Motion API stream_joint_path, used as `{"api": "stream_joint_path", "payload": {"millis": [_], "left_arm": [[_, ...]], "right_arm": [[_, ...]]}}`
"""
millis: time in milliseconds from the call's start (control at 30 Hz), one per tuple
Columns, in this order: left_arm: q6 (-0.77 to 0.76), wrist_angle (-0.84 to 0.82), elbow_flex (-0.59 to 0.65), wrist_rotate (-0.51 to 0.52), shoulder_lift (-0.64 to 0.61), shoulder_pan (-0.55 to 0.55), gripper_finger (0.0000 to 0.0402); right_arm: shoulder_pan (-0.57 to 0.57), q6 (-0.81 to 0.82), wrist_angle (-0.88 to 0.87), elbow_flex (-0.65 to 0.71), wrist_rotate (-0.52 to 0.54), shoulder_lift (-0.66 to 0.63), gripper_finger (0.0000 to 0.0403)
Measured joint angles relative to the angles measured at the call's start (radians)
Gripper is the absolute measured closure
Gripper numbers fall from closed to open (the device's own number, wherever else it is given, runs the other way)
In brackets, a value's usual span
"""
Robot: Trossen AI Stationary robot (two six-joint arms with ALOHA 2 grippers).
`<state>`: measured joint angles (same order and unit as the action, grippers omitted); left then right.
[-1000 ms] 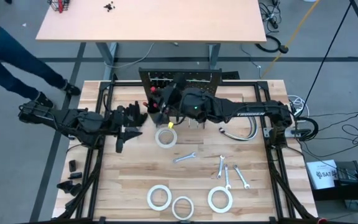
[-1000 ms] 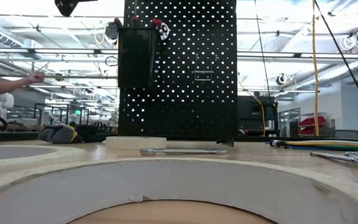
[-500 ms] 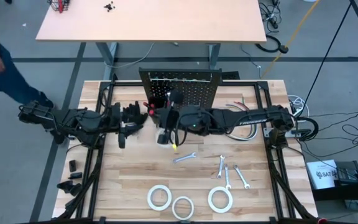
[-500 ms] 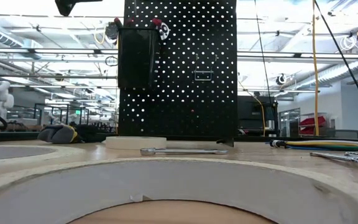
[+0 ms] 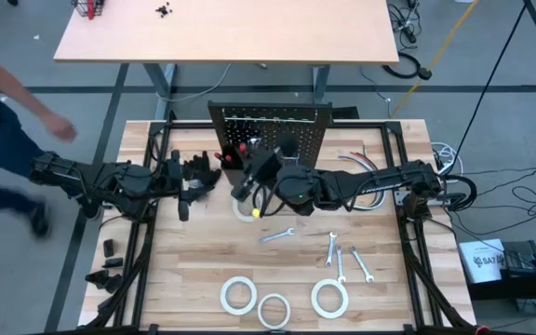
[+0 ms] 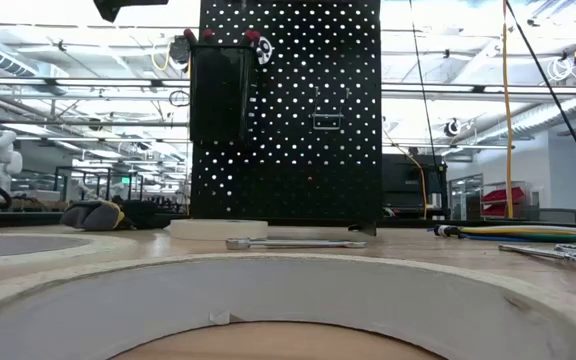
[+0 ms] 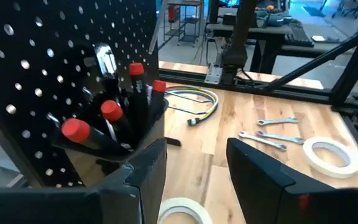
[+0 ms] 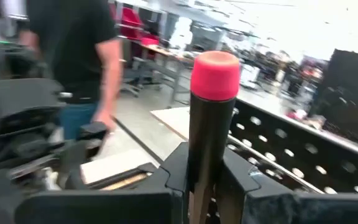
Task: Hang tools onto peg board
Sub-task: Put the black nut driver into the black bin on the peg board
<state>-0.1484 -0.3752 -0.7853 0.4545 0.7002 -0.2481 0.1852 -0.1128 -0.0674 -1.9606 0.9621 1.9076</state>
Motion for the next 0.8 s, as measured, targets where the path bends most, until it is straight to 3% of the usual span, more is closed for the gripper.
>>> {"api": "stream_joint_path", "payload": {"millis": [167,267,433,800], "left_arm": [[0.043,-0.001,0.0,-0.001,0.0,0.013,0.023],[0.057,-0.012,0.0,-0.008,0.0,0.013,0.023],[0.059,-0.05,0.0,-0.028,0.0,0.013,0.023],[0.059,-0.092,0.0,-0.029,0.0,0.013,0.023]], "right_arm": [[-0.028,0.07,0.021,0.0,0.083,0.045,0.0365],[-0.04,0.025,0.083,0.002,0.113,0.084,0.0365],[-0.061,0.003,0.172,0.001,0.111,0.124,0.0365],[-0.074,0.085,0.131,0.0,0.075,0.16,0.0365]]}}
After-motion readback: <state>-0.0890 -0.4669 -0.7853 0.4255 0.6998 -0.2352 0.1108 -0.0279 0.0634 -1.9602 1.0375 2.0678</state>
